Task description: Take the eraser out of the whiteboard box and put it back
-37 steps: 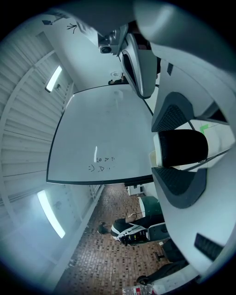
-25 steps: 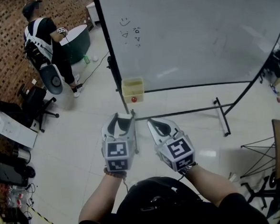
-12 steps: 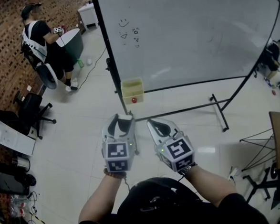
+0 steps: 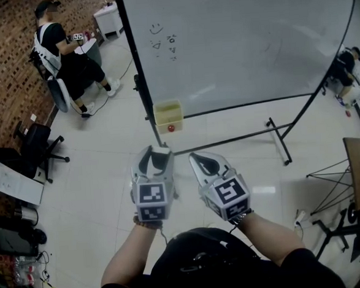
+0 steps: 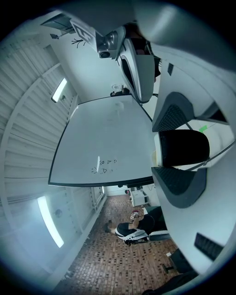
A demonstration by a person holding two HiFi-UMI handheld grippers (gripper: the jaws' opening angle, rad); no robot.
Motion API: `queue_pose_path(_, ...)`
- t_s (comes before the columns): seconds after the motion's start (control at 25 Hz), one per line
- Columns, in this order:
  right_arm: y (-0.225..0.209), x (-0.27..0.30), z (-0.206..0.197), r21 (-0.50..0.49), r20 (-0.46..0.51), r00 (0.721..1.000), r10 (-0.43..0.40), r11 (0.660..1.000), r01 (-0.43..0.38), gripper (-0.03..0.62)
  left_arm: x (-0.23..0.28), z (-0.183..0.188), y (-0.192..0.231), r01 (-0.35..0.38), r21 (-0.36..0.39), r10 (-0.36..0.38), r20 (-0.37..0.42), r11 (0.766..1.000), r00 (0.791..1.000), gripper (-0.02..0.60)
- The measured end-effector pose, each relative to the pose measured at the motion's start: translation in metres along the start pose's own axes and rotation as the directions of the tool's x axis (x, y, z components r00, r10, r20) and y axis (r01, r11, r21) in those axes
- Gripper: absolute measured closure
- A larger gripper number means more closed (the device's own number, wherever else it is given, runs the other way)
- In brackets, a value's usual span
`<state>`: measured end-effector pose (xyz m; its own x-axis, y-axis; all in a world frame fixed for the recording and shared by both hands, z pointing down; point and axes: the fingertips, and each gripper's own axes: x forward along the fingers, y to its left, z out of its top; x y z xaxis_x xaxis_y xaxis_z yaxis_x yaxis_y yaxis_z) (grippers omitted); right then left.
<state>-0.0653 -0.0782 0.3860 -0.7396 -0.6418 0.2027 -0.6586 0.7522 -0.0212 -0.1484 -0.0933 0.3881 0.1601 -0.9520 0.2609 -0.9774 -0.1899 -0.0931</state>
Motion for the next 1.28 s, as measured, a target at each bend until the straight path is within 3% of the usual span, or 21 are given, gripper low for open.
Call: queue_pose_path(1.28, -0.008, -0.030, 0.001, -0.008, 0.013, 1.000, 0.009, 1.000, -0.009, 0.569, -0.009, 0.010, -0.024, -0.001, -0.051, 0.002, 0.013, 0.999, 1.000, 0.348)
